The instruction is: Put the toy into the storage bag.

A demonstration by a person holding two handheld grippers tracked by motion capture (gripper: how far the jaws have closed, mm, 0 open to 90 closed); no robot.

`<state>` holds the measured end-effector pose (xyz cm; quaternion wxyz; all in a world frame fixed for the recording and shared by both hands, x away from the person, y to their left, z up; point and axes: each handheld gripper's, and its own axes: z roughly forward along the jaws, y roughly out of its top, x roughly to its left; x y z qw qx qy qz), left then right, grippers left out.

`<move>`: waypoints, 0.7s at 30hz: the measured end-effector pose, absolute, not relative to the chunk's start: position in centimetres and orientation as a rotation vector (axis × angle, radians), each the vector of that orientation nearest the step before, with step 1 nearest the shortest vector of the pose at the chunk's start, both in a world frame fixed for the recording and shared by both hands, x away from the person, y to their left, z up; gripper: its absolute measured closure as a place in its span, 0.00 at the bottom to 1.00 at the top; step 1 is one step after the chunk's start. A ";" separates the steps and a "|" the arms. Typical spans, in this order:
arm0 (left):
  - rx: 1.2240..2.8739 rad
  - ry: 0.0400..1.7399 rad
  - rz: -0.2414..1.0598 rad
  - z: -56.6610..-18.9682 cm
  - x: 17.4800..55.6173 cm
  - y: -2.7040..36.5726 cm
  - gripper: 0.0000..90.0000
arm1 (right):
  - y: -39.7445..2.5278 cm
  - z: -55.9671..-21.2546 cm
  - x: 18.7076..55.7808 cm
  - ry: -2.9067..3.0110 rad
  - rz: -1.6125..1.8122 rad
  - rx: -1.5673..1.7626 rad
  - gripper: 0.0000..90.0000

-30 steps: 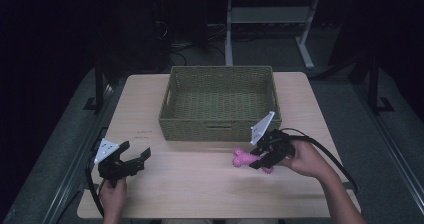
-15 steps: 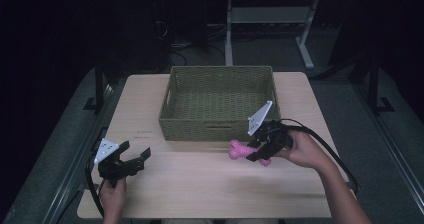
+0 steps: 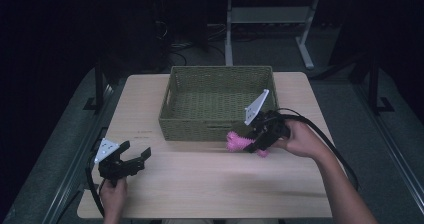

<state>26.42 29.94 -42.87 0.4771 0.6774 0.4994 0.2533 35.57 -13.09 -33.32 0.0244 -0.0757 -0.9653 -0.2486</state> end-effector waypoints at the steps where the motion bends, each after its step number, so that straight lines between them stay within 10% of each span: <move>1: 1.654 1.219 0.618 -42.9 26.4 29.9 0.14 | -13.0 -33.2 35.7 -2.990 -0.769 -0.233 0.65; 21: 1.643 1.223 0.616 -42.8 26.4 30.1 0.14 | -11.7 -30.4 38.1 -2.994 -0.783 -0.209 0.65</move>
